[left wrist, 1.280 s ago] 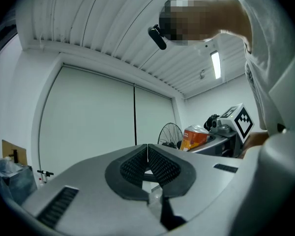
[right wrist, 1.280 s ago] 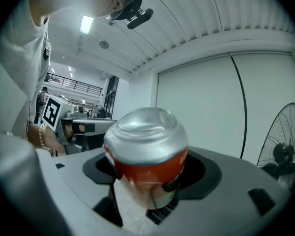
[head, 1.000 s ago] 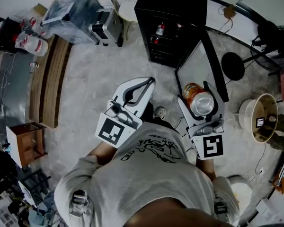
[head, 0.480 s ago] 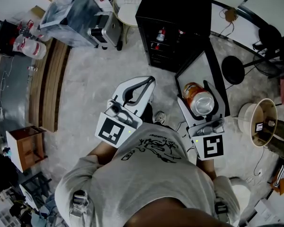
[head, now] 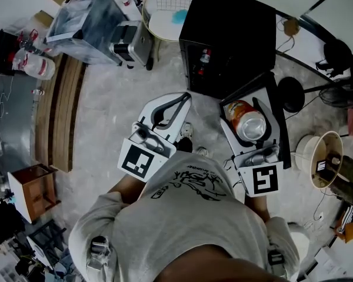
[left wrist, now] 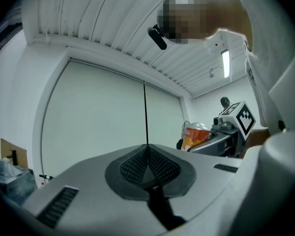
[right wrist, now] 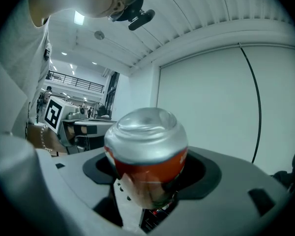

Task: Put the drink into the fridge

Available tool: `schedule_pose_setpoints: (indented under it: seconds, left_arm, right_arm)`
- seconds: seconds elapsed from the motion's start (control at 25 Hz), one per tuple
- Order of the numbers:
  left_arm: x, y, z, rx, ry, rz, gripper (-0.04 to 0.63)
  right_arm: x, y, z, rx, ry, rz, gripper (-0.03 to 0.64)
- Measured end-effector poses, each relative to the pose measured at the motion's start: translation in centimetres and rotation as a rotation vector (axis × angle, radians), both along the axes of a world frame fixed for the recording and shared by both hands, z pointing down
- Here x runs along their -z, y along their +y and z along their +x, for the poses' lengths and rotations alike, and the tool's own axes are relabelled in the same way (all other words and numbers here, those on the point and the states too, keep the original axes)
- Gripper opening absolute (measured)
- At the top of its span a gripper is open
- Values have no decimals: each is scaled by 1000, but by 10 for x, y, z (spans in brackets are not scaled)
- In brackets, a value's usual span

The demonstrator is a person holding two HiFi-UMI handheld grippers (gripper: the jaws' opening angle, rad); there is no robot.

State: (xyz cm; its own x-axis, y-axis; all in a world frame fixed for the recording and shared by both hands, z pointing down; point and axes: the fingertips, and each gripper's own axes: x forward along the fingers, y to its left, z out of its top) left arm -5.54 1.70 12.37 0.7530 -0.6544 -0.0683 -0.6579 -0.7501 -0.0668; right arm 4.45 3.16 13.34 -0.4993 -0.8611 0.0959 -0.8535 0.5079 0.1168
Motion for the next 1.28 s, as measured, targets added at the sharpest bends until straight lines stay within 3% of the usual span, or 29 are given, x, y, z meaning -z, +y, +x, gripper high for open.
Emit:
schedule_pose_setpoints:
  seconds: [0.44,1.28]
  left_arm:
    - [-1,-65,-27,-43,0,4,21]
    - [-1,-78,16,-59,4,-11,21]
  right_arm:
    - [2,-62,-25,-51,9,0,341]
    - [3,-77,15,-49,18,-11,341]
